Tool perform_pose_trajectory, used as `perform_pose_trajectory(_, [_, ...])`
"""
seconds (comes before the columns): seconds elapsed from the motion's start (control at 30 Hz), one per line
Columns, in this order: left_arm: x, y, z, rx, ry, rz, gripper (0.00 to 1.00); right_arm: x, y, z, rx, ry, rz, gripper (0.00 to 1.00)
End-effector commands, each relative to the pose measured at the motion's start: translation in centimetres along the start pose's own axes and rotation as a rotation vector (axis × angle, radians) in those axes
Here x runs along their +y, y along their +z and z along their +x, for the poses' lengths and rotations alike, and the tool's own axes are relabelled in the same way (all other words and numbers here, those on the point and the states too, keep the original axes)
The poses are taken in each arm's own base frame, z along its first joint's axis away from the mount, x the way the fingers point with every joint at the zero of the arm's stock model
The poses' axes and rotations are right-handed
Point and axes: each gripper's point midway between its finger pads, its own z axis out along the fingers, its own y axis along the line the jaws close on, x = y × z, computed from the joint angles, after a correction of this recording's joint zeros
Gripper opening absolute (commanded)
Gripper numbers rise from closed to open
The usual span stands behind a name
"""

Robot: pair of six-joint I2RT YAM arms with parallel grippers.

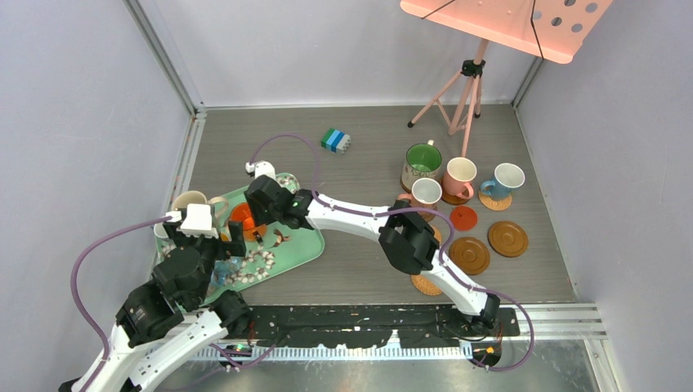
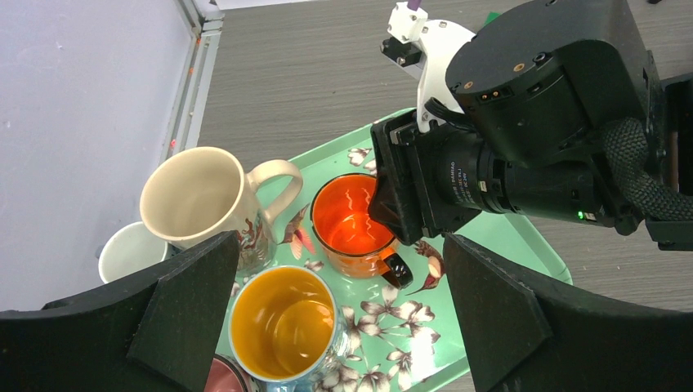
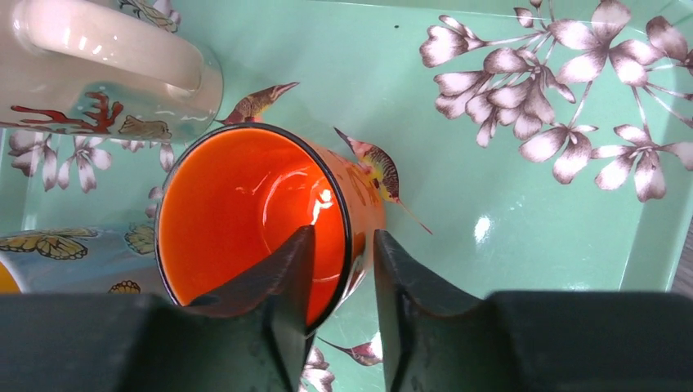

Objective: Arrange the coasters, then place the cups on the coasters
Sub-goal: Pick up the cup from the tray.

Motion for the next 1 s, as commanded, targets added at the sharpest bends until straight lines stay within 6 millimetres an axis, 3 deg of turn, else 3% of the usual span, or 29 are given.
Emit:
perform_pose_trajectory(0.0, [0.2, -0.1, -0.8, -0.031, -0.031, -0.007, 0.99, 0.1, -1.2, -2.4, -0.048, -0.015, 0.019, 0.33])
perform_pose_trajectory(0.1, [0.2, -0.1, -0.9, -0.037, -0.038, -0.005, 0.99, 0.1, -2.8, -4.1, -0.086, -0.011, 0.011, 0.19])
perform_pose_trajectory(0.13, [0.2, -0.1, -0.8, -0.036, -0.037, -0.006, 0.99, -0.2, -2.9, -3.8, -0.088, -0.013, 0.012, 0.16])
perform_pose_trajectory(0.2, [0.2, -0.1, -0.8, -0.032, -0.034, -0.005, 0.99, -0.2, -5.1, -6.1, -0.145, 0.005, -0.004, 0.07])
perform_pose_trajectory(0.4, [0.3, -0.3, -0.9, -0.040, -0.043, -0.003, 0.99, -1.4, -9.4, -9.2, -0.214, 0.015, 0.002, 0.05])
perform_pose_trajectory(0.57, [0.4, -0.4, -0.9, -0.048, -0.055, -0.001, 0.99, -3.6, -12.3, -10.3, -0.239, 0.021, 0.025, 0.05])
perform_pose_trajectory(0.7, [0.3, -0.4, -0.9, -0.049, -0.057, 0.002, 0.99, -6.7, -15.4, -11.3, -0.270, 0.042, 0.073, 0.05])
perform_pose_trajectory(0.87, [0.2, -0.3, -0.9, -0.045, -0.053, 0.006, 0.99, -12.6, -21.4, -12.2, -0.329, 0.100, 0.194, 0.05])
perform_pose_trajectory(0.97, [0.1, -0.3, -0.9, -0.042, -0.051, 0.008, 0.99, -16.5, -26.0, -12.7, -0.385, 0.140, 0.284, 0.05])
